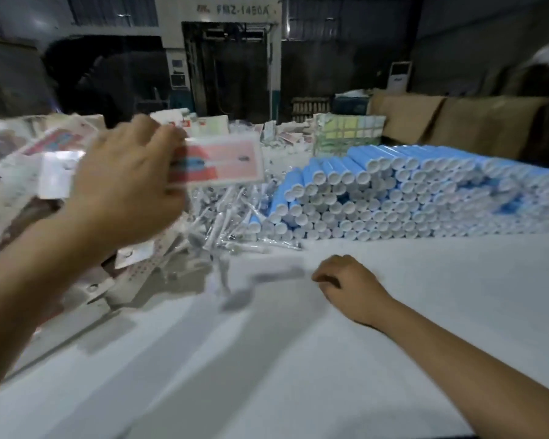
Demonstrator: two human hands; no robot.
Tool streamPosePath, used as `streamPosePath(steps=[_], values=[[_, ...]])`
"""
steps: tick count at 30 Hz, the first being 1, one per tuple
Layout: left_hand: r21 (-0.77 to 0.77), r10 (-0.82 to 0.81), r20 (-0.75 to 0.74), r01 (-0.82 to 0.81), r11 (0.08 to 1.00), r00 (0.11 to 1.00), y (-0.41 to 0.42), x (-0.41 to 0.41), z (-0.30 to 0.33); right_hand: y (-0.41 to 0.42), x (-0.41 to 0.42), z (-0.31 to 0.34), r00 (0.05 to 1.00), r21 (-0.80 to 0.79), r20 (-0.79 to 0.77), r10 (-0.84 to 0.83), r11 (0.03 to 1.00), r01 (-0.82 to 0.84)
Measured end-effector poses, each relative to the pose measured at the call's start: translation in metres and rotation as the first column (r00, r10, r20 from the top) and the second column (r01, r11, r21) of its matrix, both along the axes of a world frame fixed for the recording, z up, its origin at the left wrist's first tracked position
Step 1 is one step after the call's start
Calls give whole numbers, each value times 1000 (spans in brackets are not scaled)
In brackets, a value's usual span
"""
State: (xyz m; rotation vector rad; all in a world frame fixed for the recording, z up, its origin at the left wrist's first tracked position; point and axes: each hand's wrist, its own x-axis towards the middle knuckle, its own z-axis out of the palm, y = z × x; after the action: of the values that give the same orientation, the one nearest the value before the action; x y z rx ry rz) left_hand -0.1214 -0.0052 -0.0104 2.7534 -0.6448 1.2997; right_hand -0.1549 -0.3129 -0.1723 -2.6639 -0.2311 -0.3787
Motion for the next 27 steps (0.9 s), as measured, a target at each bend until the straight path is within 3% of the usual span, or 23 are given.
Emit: streamPosePath(steps=[1, 3, 5, 6, 7, 8, 9, 10, 11, 13, 15, 19, 22, 25, 26, 27], values=[[56, -73, -43, 75, 996, 996, -33, -15, -17, 0, 1, 0, 1000, -4, -19, -1, 1000, 1], [10, -246, -95, 248, 969, 965, -82, -29, -56, -1, 3, 0, 999, 14, -30, -17, 1000, 17], [-301, -424, -199, 357, 885, 883, -113, -37, -79, -1, 5, -1, 999, 51, 0, -38, 998, 38], [-542, -552, -245, 360, 760, 797, -124, -38, -84, -1, 6, -1, 998, 102, 7, -55, 993, 54], [-770, -692, -240, 300, 563, 681, -136, -37, -89, -1, 6, -2, 997, 217, 2, -78, 973, 76], [-927, -810, -179, 179, 328, 558, -148, -38, -92, 0, 6, 0, 994, 403, -25, -104, 909, 105], [-996, -882, -52, 34, 77, 468, -157, -36, -94, 0, 5, 3, 992, 622, -62, -113, 773, 127], [-986, -903, 67, -113, -126, 423, -163, -33, -96, -1, 5, 7, 990, 804, -93, -107, 578, 138], [-932, -906, 153, -249, -266, 396, -167, -29, -100, -4, 5, 11, 989, 911, -119, -91, 386, 145], [-773, -899, 239, -489, -405, 367, -166, -22, -112, -11, 5, 18, 984, 967, -175, -41, 178, 180], [-632, -884, 295, -619, -465, 363, -162, -16, -123, -15, 4, 19, 981, 974, -192, 14, 124, 188], [-580, -878, 271, -661, -476, 394, -159, -12, -129, -13, 5, 13, 985, 943, -174, 6, 290, 165], [-554, -873, 233, -679, -481, 428, -158, -13, -130, -15, 7, 13, 979, 953, -204, -29, 225, 205], [-642, -799, 189, -544, -540, 571, -150, -11, -120, -19, 9, 13, 967, 963, -244, -72, 98, 250], [-748, -740, 104, -437, -499, 665, -145, -7, -118, -20, 10, 13, 964, 962, -253, -85, 80, 259], [-883, -644, -16, -313, -350, 765, -138, -4, -118, -20, 10, 13, 960, 959, -262, -97, 80, 270]])
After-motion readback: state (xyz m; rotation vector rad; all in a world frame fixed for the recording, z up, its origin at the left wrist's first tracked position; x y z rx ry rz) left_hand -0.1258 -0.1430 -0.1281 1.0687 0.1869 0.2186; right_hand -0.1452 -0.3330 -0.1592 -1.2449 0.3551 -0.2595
